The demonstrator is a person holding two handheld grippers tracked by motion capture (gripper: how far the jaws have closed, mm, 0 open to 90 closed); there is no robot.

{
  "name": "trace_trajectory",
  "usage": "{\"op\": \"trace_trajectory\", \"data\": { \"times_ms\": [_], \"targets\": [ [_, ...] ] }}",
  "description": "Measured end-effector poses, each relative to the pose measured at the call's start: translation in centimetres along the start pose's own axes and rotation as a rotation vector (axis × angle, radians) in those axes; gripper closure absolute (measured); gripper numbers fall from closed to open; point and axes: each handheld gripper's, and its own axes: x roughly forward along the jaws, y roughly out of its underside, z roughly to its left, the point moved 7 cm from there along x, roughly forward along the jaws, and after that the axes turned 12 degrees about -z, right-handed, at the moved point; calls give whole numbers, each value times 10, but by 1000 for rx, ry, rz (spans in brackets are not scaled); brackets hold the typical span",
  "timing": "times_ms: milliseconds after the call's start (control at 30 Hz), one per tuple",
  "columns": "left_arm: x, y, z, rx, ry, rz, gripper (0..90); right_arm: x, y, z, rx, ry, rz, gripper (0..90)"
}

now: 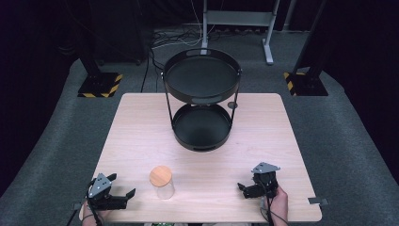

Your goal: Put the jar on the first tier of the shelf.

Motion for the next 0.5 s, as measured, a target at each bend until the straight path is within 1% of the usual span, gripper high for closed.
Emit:
{"op": "trace_trajectory", "data": {
  "times_ms": [67,133,300,400,500],
  "targets": [
    [0,-2,-1,-2,1,-12,0,0,0,0,0,0,0,0],
    [0,-4,-4,8,7,-7,0,0,0,0,0,0,0,0],
    [1,-8,-9,6,12,-22,0,0,0,0,-1,-1,-1,0],
    [1,-9,-11,15,18,-20,0,0,0,0,-1,-1,0,0],
    [3,-11,-17,22,32,-26,0,0,0,0,-1,-2,0,0]
  ]
}}
